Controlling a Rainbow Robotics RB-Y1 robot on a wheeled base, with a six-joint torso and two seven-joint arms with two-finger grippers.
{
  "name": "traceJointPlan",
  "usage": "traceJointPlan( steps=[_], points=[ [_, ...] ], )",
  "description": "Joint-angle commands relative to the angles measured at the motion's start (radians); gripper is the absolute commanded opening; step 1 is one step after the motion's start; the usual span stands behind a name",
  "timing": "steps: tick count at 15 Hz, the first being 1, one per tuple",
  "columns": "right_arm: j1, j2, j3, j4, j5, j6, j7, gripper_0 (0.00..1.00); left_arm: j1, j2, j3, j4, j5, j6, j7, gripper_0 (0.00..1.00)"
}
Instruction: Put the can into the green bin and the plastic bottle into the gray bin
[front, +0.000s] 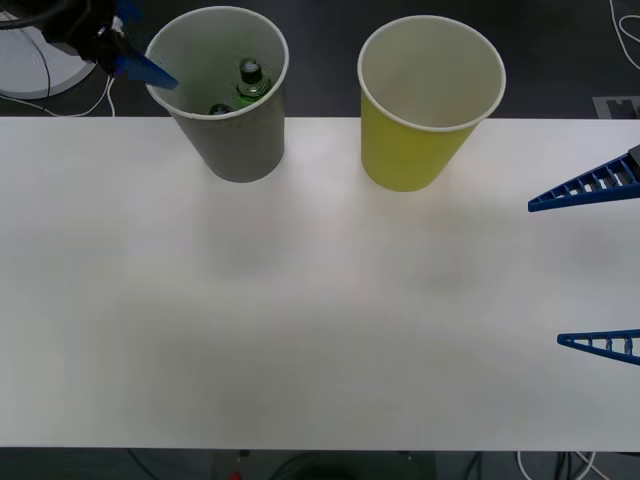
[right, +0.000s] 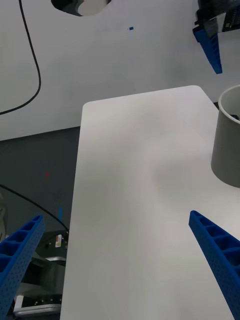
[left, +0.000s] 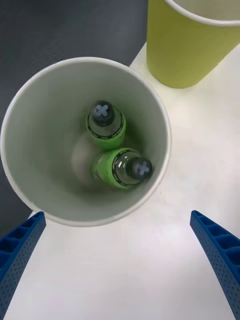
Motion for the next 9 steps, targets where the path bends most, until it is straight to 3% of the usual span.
traceJointPlan(
  steps=[1,5,9],
  points=[
    [0.000,0.000,0.000,0.000,0.000,0.000,0.000,1.00,0.122,0.029,0.095,-0.110,0.017,0.006,0.006,1.00],
    [0.000,0.000,0.000,0.000,0.000,0.000,0.000,1.00,0.301,0.056,0.220,-0.251,0.078,0.052,0.012,1.00],
    [0.000,0.000,0.000,0.000,0.000,0.000,0.000,1.00,0.479,0.096,0.340,-0.343,0.250,0.107,-0.020,1.00]
  ],
)
